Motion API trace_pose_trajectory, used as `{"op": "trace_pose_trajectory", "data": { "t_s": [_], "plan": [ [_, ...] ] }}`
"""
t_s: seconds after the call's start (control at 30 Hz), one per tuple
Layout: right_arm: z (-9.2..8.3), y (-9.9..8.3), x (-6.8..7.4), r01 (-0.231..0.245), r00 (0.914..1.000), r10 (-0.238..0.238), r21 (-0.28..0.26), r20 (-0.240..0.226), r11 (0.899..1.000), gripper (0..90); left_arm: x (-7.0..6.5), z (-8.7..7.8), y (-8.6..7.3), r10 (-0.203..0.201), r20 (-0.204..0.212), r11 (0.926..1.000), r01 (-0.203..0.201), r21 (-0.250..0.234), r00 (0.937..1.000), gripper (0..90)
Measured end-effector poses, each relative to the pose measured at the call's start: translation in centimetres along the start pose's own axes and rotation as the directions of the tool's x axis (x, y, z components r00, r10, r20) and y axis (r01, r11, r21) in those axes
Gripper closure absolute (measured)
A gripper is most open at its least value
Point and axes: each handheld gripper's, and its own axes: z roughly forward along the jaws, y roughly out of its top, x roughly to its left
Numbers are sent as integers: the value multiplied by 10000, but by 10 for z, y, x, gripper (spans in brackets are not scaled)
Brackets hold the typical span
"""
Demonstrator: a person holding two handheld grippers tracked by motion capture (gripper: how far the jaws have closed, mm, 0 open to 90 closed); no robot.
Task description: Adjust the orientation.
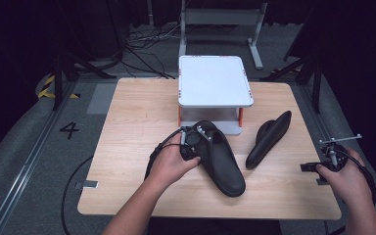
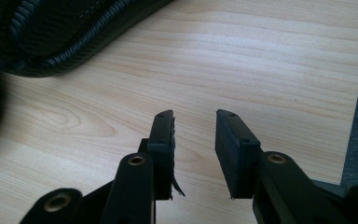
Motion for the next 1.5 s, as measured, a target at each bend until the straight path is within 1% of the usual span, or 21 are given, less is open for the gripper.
{"op": "trace_pose_trajectory", "data": {
  "t_s": [0.07, 0.13, 0.17, 0.23, 0.27, 0.3, 0.37, 0.4, 0.47, 0.5, 0.57, 0.63, 0.7, 0.8, 0.9, 0.97, 1.03, 1.13, 1.33, 1.4, 1.5],
  "plan": [
    [0, 0, 0, 2, 10000, -2, -23, -11, 10000, 683, 0, 4, 0, -187, -194, 9996, 183, -198, 9996, 643],
    [0, 1, -1, -7, 10000, 7, -64, 22, 10000, 677, -1, 8, -1, -573, -458, 9972, 550, -512, 9973, 515],
    [0, 1, -1, -15, 10000, 15, -91, 17, 10000, 673, 0, 9, -1, -696, -492, 9959, 665, -617, 9964, 448],
    [-1, 1, -1, 3, 10000, -2, -152, 48, 9999, 665, 1, 14, -1, -1046, -700, 9907, 978, -946, 9920, 303],
    [-1, 1, 0, 15, 10000, -14, -181, 65, 9998, 663, 1, 17, -1, -1209, -746, 9890, 1136, -947, 9899, 264],
    [-1, 1, 0, 15, 10000, -14, -181, 65, 9998, 663, 1, 17, -1, -1209, -746, 9890, 1136, -947, 9899, 250],
    [0, 1, 0, 23, 10000, -22, -209, 39, 9998, 657, 2, 27, 0, -1362, -771, 9876, 1292, -888, 9877, 243],
    [0, 1, 1, 21, 10000, -21, -198, 34, 9998, 656, 2, 32, 1, -1497, -658, 9861, 1441, -830, 9865, 239],
    [0, 0, 0, 22, 10000, -21, -200, 61, 9998, 649, 2, 40, 2, -1563, -480, 9867, 1538, -519, 9865, 240],
    [1, 0, 0, -5, 10000, 7, -213, 60, 9998, 646, 2, 45, 4, -1465, -569, 9890, 1451, -292, 9876, 248],
    [1, 0, 0, -15, 10000, 17, -216, 64, 9998, 642, 2, 47, 4, -1469, -575, 9891, 1459, -219, 9875, 261],
    [1, -1, 0, -51, 9999, 53, -222, 108, 9997, 638, 2, 52, 6, -1454, -524, 9894, 1450, -113, 9880, 324],
    [1, -1, 0, -57, 9999, 59, -269, 84, 9996, 637, 2, 54, 8, -1419, -328, 9899, 1417, -75, 9893, 401],
    [2, -2, -1, -72, 9999, 75, -258, 84, 9996, 635, 2, 53, 8, -1596, -299, 9872, 1594, -95, 9867, 432],
    [2, -2, -1, -80, 9999, 82, -255, 76, 9996, 636, 3, 51, 7, -1654, -290, 9862, 1653, -64, 9858, 465],
    [3, -1, 0, -23, 9999, 25, -256, 101, 9997, 635, 5, 47, 6, -1713, -439, 9852, 1710, -108, 9842, 484],
    [3, -1, 0, 23, 10000, -21, -267, 94, 9996, 636, 8, 43, 3, -1715, -567, 9852, 1710, -137, 9836, 510],
    [4, 1, 2, 21, 10000, -20, -231, 71, 9997, 634, 12, 38, -2, -1841, -488, 9829, 1837, -133, 9817, 531],
    [10, 5, 5, 128, 9999, -128, -142, 9, 9998, 632, 16, 26, -15, -2159, -694, 9762, 2168, 65, 9740, 564],
    [11, 6, 7, 196, 9998, -196, -123, -26, 9997, 631, 19, 23, -19, -2104, -690, 9773, 2116, 114, 9752, 574],
    [12, 8, 9, 267, 9996, -267, -136, -40, 9996, 631, 24, 18, -25, -2156, -644, 9761, 2170, 147, 9743, 592]
  ]
}}
